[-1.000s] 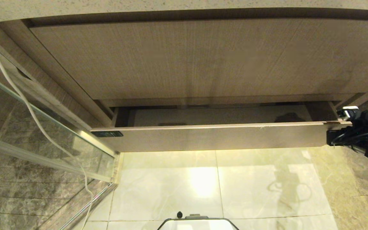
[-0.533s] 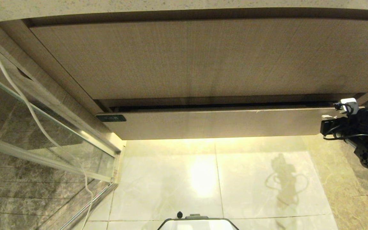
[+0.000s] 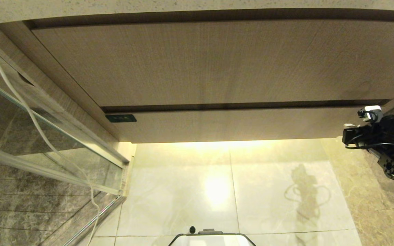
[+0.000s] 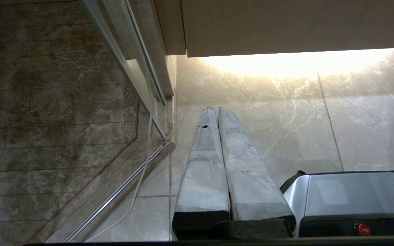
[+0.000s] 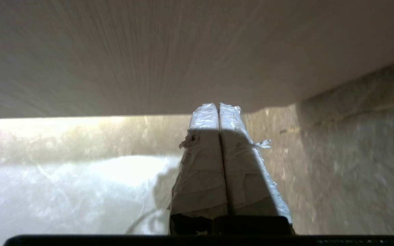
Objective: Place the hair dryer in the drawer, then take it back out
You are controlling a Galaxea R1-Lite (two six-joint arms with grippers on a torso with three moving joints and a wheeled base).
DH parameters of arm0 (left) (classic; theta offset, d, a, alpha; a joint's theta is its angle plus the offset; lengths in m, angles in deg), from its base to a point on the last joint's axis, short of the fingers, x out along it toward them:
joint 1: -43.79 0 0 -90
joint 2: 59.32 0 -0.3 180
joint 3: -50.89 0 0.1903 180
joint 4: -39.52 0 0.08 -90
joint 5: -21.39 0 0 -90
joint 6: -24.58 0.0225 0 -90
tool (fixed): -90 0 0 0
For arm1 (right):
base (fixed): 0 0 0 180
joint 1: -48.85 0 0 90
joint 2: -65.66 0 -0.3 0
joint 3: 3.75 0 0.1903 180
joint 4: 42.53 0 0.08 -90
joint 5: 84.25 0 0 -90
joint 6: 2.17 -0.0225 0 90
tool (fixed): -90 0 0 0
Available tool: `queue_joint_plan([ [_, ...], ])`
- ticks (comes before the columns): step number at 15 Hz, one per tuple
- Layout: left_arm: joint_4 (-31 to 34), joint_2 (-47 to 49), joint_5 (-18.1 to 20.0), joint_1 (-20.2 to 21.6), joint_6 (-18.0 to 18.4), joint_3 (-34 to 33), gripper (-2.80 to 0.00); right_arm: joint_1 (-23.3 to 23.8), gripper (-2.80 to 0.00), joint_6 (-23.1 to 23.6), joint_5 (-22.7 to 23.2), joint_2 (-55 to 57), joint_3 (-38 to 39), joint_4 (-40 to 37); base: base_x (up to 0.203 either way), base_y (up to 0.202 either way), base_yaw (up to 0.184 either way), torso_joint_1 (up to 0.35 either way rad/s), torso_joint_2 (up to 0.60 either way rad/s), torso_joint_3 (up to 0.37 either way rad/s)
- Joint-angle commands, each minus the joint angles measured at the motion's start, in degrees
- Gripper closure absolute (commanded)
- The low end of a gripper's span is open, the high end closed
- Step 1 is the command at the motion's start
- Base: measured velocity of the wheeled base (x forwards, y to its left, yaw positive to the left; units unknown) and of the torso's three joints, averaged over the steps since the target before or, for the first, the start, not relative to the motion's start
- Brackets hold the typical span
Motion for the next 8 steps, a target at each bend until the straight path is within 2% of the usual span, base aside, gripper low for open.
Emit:
queue_joint_plan([
  [1, -0.01, 0.00, 0.00, 0.00, 0.00, -0.09, 0.00, 0.00, 0.00, -0.93, 0.04, -7.27, 1.37, -4.94, 0.000, 0.000, 0.000, 0.000, 0.00, 0.000],
  [4, -0.01, 0.00, 0.00, 0.00, 0.00, -0.09, 0.00, 0.00, 0.00, -2.91, -0.02, -20.63, 6.08, -16.61, 0.000, 0.000, 0.000, 0.000, 0.00, 0.000],
  [8, -0.01, -0.02, 0.00, 0.00, 0.00, -0.03, 0.00, 0.08, 0.00, -3.59, -0.08, -41.61, 16.87, -35.13, 0.000, 0.000, 0.000, 0.000, 0.00, 0.000],
])
